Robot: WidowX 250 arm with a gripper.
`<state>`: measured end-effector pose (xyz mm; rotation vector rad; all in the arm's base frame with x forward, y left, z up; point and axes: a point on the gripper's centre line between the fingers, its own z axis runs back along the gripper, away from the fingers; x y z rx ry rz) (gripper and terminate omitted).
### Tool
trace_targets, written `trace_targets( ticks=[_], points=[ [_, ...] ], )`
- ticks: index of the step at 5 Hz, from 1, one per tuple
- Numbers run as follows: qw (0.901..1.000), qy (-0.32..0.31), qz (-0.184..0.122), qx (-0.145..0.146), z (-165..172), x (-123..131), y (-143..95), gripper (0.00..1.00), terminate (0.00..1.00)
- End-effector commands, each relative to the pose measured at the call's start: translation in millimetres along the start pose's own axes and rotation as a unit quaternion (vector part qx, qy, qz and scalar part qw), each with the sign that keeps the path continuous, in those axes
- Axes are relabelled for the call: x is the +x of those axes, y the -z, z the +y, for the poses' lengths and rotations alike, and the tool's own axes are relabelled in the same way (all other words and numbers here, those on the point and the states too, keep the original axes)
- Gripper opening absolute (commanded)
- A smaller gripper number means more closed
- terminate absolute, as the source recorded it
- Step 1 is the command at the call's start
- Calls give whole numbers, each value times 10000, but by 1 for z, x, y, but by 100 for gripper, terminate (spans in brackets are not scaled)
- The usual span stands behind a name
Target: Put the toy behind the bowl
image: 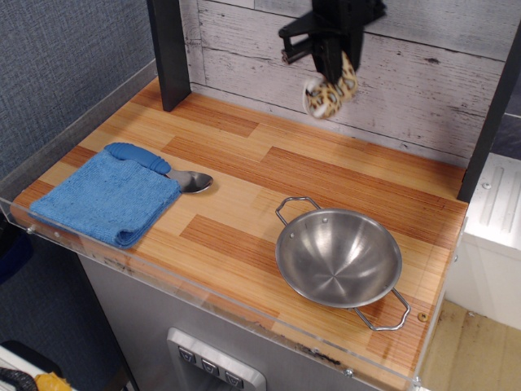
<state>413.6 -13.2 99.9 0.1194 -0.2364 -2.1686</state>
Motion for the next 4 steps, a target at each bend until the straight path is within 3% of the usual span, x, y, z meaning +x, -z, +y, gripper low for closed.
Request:
trace_targets(
  ticks=[1, 4],
  points=[
    [9969, 779, -47, -5, 9, 32, 2, 0, 0],
    [9924, 1182, -124, -312, -27, 45, 28, 0, 0]
  ],
)
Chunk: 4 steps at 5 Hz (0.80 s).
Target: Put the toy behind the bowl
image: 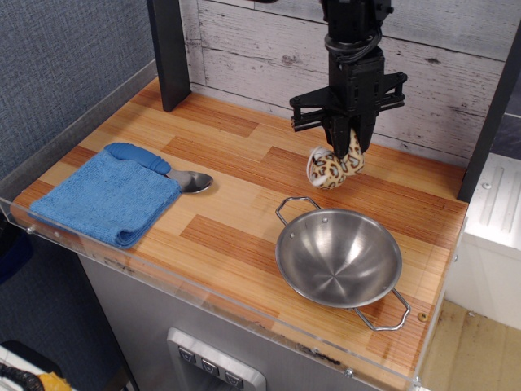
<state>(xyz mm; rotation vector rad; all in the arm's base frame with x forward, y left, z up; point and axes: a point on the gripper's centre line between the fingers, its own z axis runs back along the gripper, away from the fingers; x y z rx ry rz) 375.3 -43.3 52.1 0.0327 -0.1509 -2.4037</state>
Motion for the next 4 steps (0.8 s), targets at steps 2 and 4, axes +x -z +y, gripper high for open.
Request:
trace_targets(
  ticks=[2, 4],
  points=[
    [9988, -472, 161, -3, -9, -7, -13, 100, 0],
    [9980, -550, 264, -142, -15, -2, -10, 100, 0]
  ],
)
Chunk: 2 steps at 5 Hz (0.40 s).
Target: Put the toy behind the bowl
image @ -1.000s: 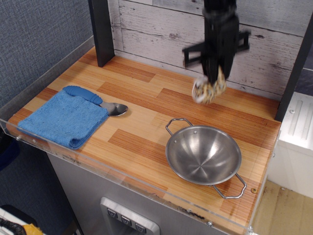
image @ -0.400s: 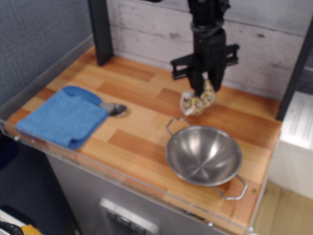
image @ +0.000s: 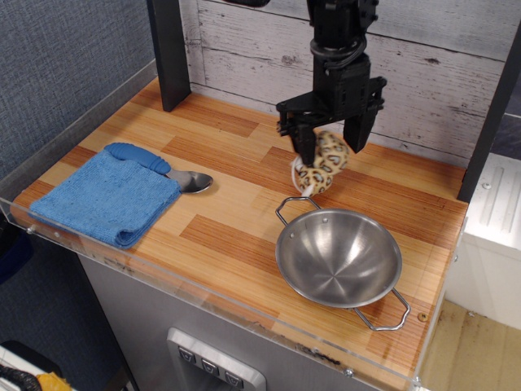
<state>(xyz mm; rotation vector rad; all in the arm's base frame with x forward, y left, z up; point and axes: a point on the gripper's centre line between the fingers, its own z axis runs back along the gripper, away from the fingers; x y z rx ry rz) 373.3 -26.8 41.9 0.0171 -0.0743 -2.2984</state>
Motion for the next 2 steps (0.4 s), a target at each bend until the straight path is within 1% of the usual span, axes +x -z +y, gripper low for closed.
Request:
trace_targets(
  ticks=[1, 2],
  points=[
    [9994, -90, 202, 269, -3, 8, -26, 100, 0],
    [9987, -126, 259, 421, -4, 8, -34, 100, 0]
  ],
)
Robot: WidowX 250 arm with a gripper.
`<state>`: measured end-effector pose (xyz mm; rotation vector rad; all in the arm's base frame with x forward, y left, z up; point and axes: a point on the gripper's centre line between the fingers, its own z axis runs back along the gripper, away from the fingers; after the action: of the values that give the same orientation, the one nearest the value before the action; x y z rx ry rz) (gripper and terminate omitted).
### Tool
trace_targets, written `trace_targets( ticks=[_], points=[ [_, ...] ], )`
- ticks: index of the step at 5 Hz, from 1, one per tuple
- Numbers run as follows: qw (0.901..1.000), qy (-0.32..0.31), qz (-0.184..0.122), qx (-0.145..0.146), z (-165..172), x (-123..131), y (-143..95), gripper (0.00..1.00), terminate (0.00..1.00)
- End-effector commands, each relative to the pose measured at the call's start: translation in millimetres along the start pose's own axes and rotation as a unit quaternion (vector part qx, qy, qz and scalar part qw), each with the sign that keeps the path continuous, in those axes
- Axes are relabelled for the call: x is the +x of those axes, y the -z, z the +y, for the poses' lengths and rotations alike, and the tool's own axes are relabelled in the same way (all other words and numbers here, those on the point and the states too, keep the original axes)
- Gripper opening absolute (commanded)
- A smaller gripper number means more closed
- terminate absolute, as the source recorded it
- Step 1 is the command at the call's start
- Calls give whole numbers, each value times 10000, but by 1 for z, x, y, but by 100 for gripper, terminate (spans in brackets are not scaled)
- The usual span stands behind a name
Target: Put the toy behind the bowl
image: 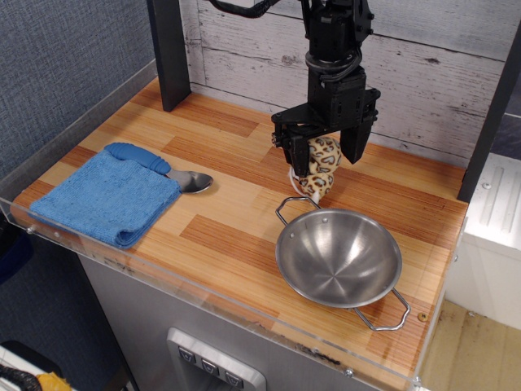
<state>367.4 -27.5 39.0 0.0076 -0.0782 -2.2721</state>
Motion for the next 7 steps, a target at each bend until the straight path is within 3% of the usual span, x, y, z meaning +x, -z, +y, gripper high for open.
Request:
trace_targets(
  ticks=[1, 3, 5, 7],
  points=[
    [9979, -68, 380, 521, -1, 4, -48, 100, 0],
    [9925, -312, 560, 1041, -4, 4, -90, 100, 0],
    [9855, -588, 726, 1417, -25, 10, -112, 100, 0],
    [9855, -588, 726, 1417, -25, 10, -112, 100, 0]
  ],
)
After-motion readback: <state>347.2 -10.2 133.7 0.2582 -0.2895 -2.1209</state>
